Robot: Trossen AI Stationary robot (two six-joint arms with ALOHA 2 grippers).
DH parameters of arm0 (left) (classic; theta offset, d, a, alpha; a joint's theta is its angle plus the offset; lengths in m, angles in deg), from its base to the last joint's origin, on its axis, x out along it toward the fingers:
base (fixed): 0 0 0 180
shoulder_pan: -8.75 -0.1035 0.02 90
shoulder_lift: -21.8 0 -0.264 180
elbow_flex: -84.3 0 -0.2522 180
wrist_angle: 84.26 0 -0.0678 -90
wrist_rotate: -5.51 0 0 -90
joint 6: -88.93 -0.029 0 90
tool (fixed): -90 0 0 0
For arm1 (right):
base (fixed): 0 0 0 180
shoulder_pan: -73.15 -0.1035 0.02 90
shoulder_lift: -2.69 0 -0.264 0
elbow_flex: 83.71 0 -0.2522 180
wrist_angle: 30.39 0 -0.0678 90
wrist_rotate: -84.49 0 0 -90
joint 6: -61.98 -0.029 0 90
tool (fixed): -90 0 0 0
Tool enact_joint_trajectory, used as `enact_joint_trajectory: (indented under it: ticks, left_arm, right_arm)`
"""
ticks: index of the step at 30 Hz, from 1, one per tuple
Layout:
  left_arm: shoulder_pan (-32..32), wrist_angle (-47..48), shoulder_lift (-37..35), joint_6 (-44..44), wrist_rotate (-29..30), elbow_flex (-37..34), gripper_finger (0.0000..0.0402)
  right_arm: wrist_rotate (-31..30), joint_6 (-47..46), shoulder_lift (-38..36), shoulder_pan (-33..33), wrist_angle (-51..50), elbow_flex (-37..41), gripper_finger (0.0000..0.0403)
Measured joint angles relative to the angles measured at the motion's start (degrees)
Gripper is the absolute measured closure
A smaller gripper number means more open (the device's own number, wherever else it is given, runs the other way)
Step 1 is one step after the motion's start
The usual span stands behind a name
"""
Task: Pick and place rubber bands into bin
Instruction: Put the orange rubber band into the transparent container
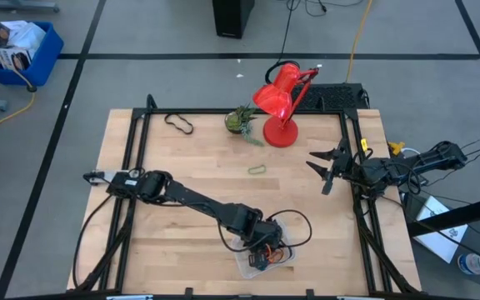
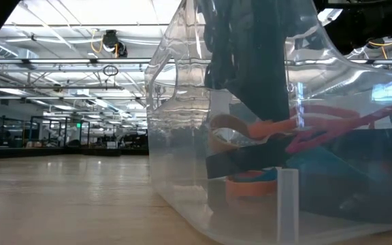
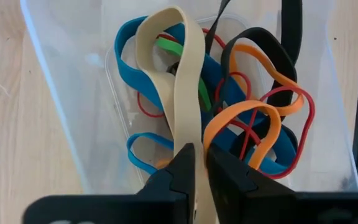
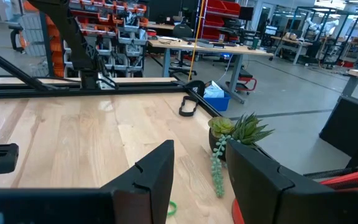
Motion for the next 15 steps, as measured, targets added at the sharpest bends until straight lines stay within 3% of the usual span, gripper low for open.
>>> enact_joint_trajectory:
  ticks: [15]
  left_arm:
    - [-0.3, 0.1, 0.0, -2.2, -2.6, 0.0, 0.0189]
  right_arm:
    - [0.0, 0.1, 0.0, 0.0, 0.0, 0.0, 0.0259]
